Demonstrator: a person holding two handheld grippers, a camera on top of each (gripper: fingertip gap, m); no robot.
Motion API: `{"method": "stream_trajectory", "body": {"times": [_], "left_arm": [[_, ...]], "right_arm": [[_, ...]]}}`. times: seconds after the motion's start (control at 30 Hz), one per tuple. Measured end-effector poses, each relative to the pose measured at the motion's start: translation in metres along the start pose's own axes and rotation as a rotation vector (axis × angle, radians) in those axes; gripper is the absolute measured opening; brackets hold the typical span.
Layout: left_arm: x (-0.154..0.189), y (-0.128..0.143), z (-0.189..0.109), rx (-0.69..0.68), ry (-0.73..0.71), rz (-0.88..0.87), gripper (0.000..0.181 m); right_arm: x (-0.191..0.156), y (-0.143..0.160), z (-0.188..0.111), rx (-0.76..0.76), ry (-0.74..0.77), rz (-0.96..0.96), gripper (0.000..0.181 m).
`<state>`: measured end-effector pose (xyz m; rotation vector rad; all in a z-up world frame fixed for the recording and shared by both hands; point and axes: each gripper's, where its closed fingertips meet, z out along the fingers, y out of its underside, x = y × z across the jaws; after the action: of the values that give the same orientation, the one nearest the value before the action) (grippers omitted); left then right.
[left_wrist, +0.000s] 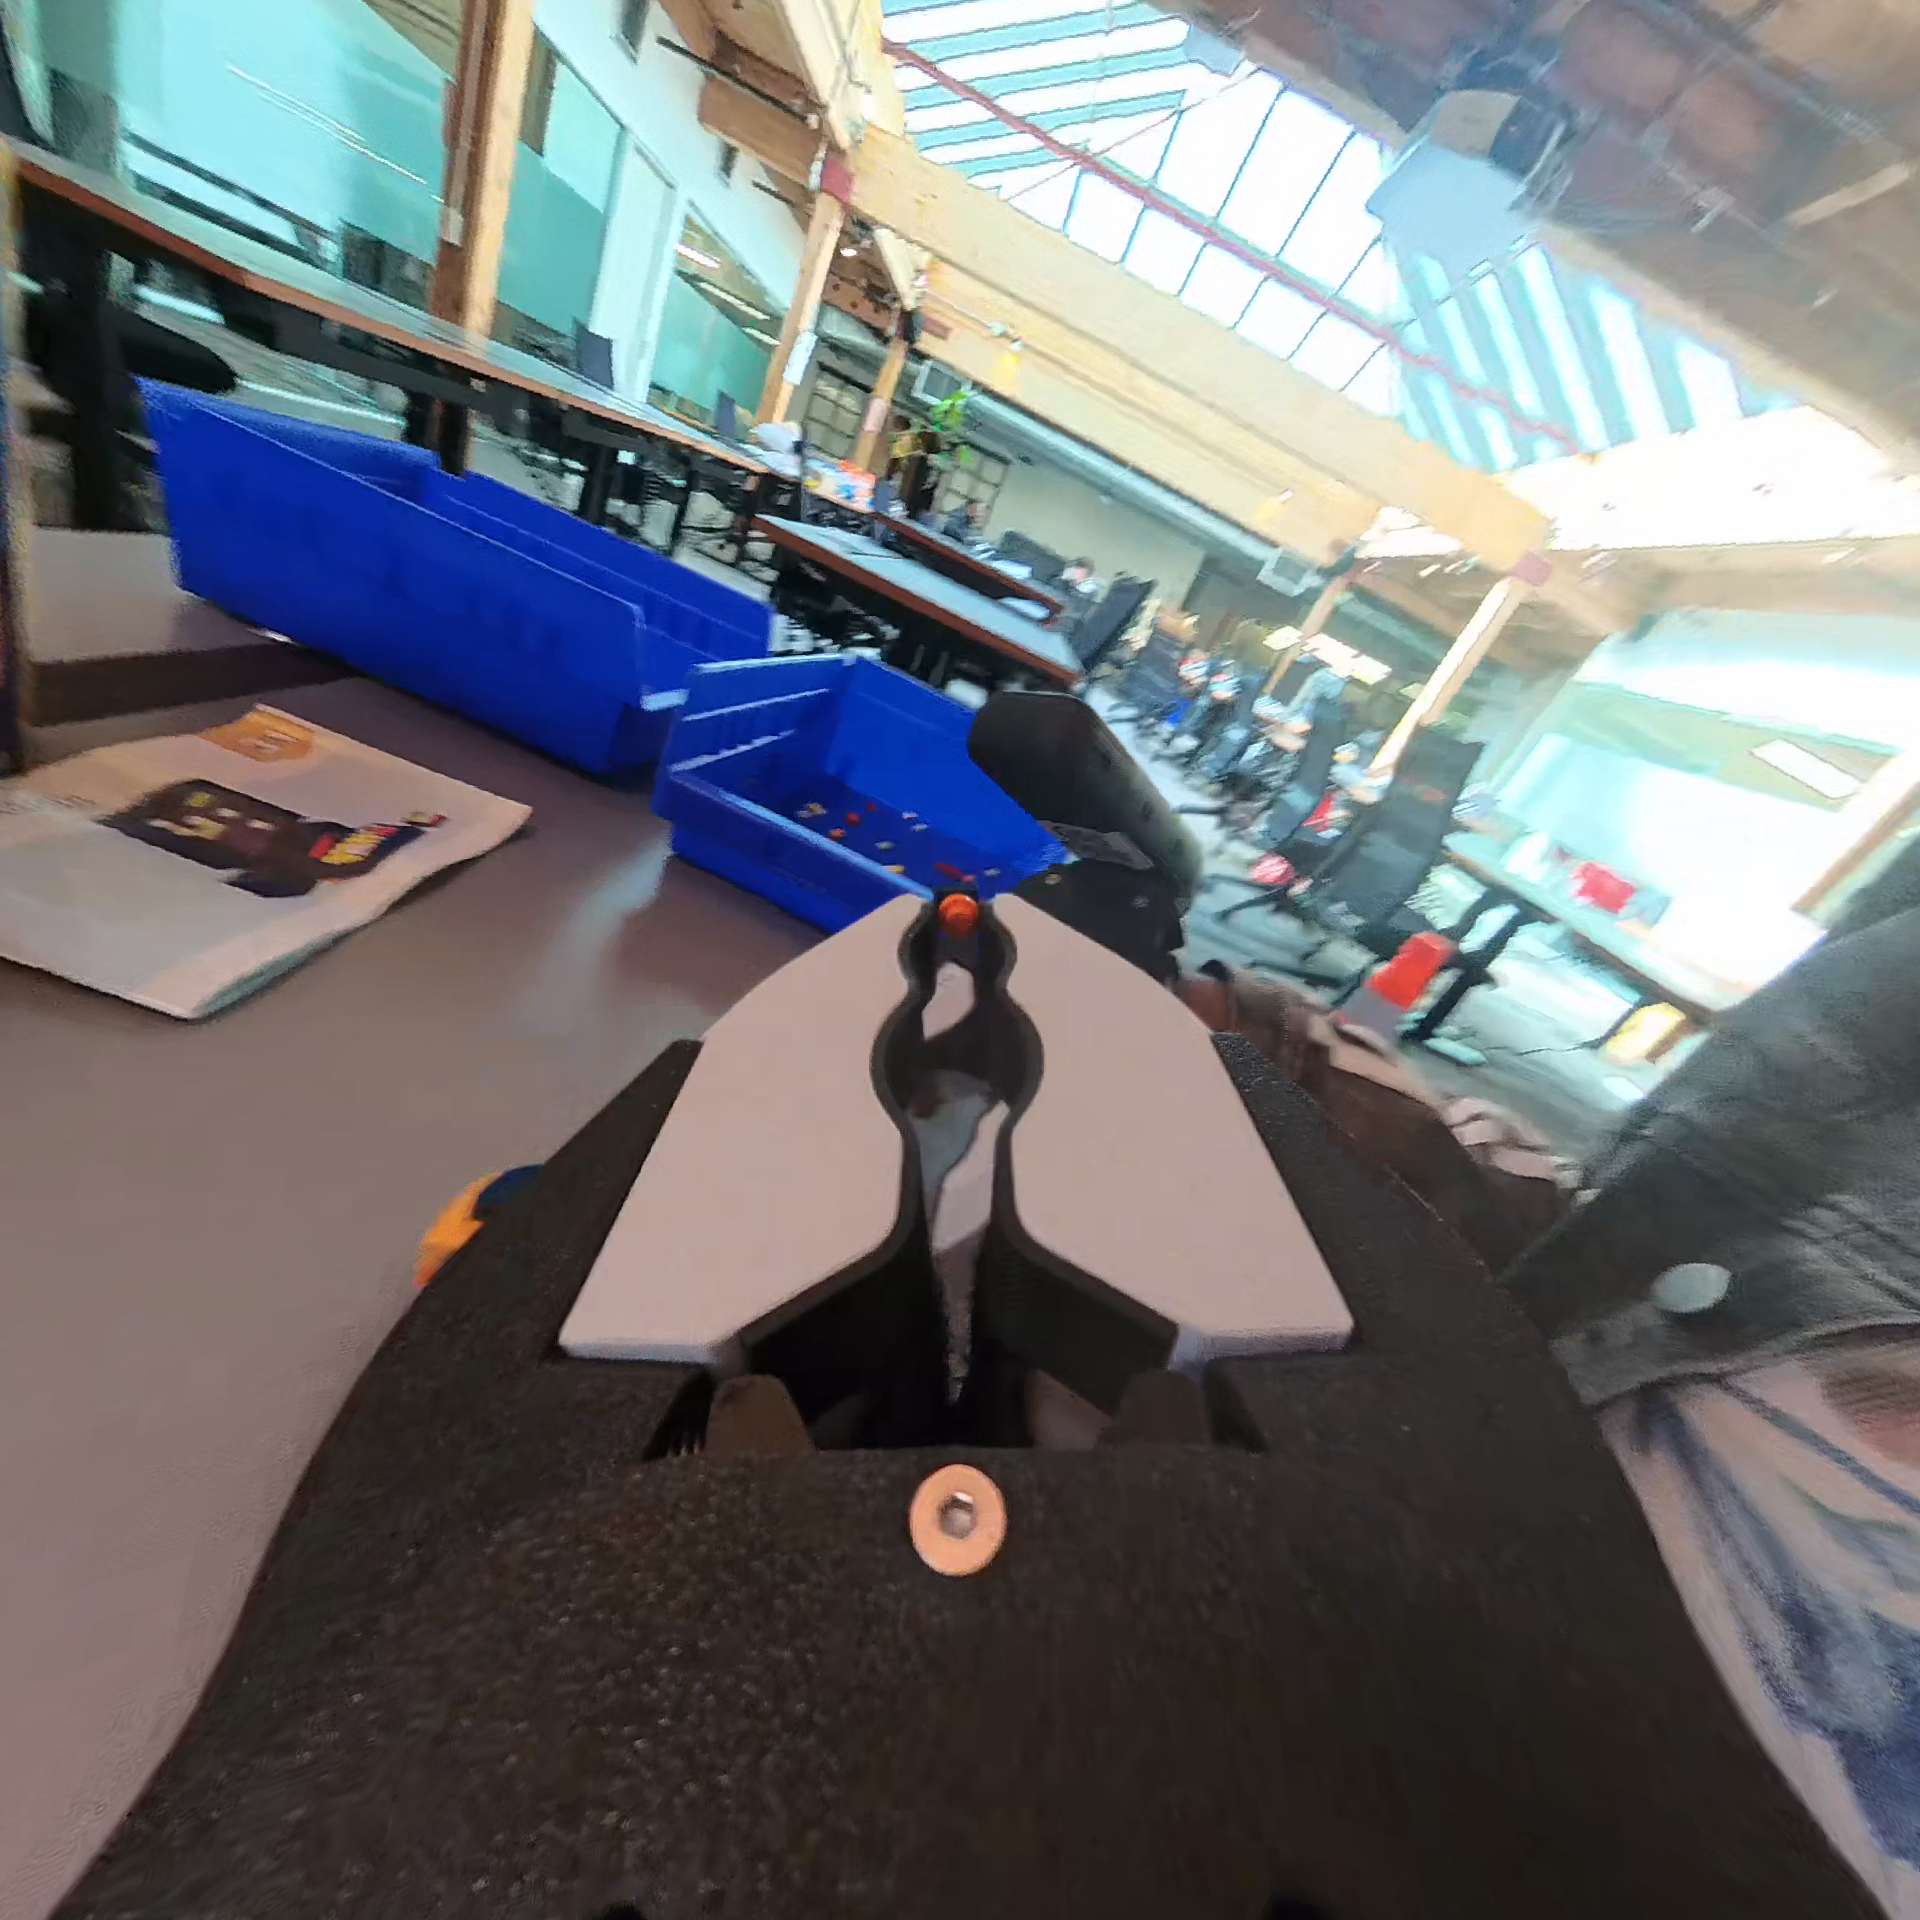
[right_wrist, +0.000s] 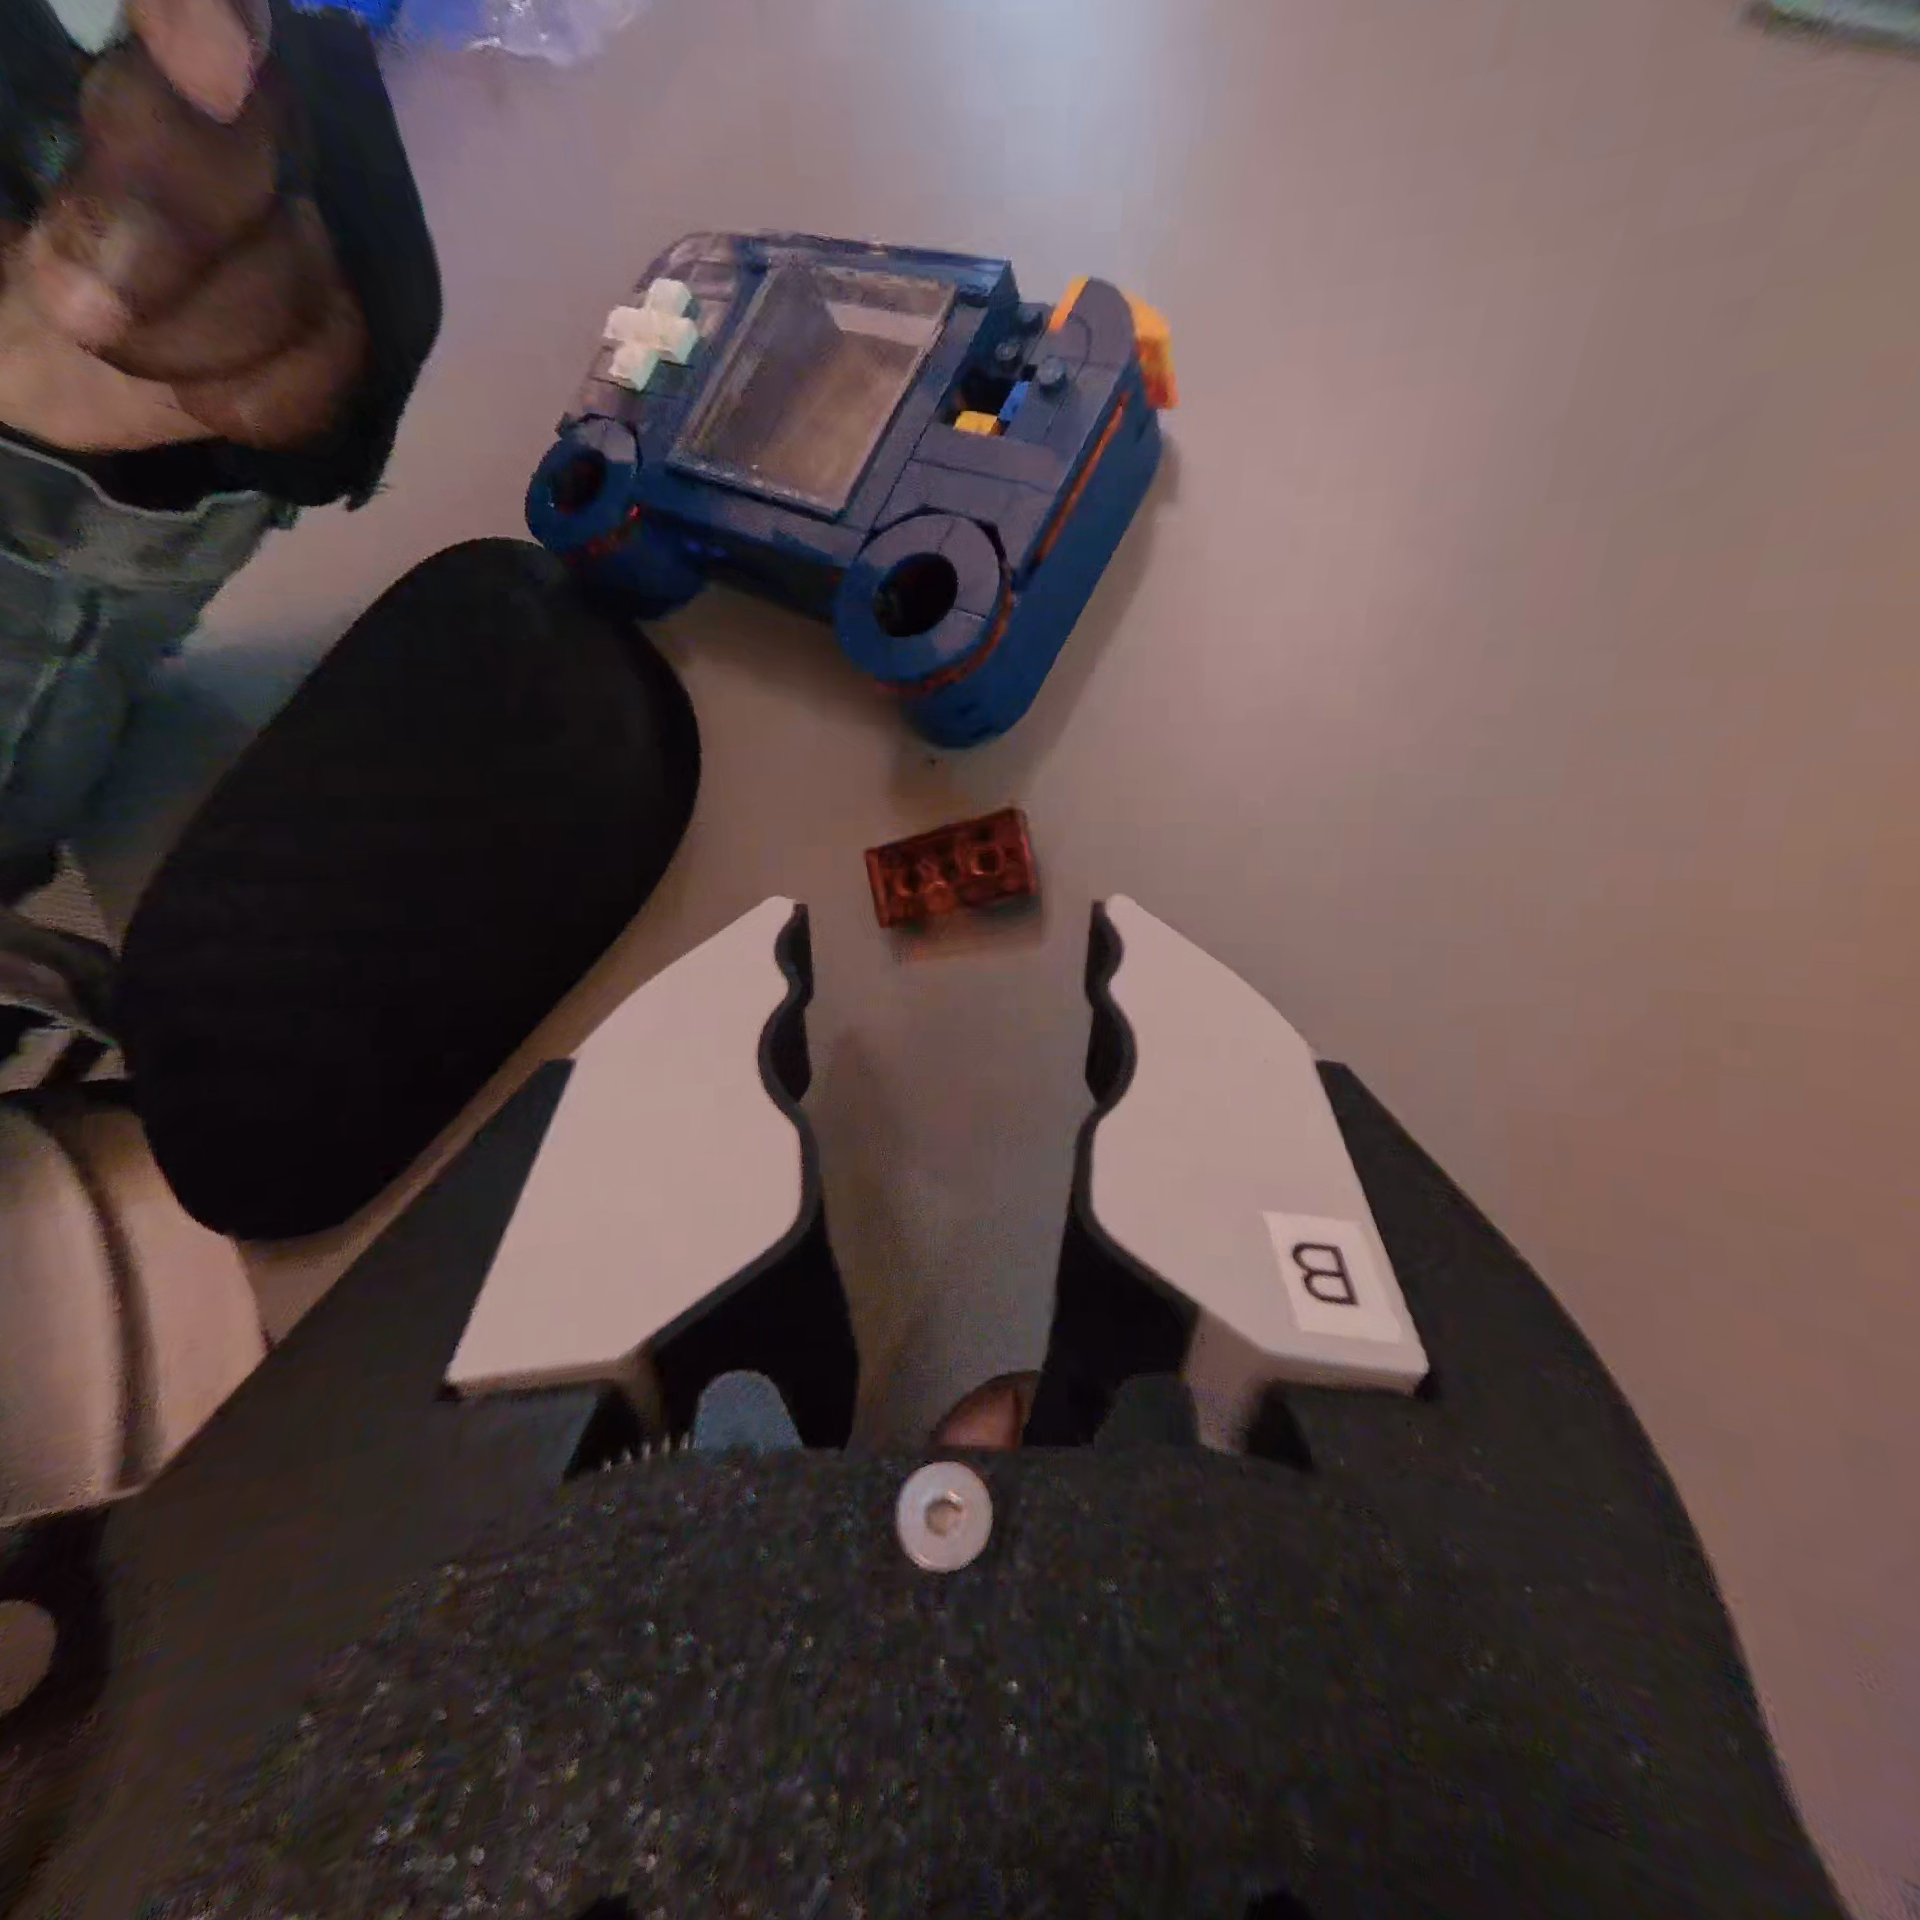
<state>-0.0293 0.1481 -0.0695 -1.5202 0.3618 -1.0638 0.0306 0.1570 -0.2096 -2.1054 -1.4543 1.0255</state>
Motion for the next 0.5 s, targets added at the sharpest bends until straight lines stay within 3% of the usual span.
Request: {"method": "stream_trajectory", "body": {"times": [0.03,0.1,0.2,0.27,0.43,0.5], "left_arm": [[0.005,0.000,0.000,0.008,0.051,-0.062,0.006],[0.015,0.000,0.000,0.003,0.169,-0.195,0.006],[0.036,-0.003,-0.002,0.016,0.371,-0.393,0.006],[0.046,-0.002,-0.002,0.006,0.447,-0.462,0.006],[0.059,0.003,0.003,-0.034,0.489,-0.480,0.006],[0.061,0.002,0.002,-0.038,0.496,-0.478,0.006]], "right_arm": [[0.001,-0.003,-0.005,0.009,0.034,-0.064,0.057],[-0.006,-0.018,-0.017,0.084,0.073,-0.264,0.051],[-0.056,-0.072,-0.055,0.492,0.111,-0.738,0.034],[-0.093,-0.097,-0.083,0.747,0.147,-0.957,0.019],[-0.115,-0.107,-0.080,0.692,0.076,-1.069,0.017],[-0.115,-0.109,-0.078,0.682,0.090,-1.098,0.008]]}}
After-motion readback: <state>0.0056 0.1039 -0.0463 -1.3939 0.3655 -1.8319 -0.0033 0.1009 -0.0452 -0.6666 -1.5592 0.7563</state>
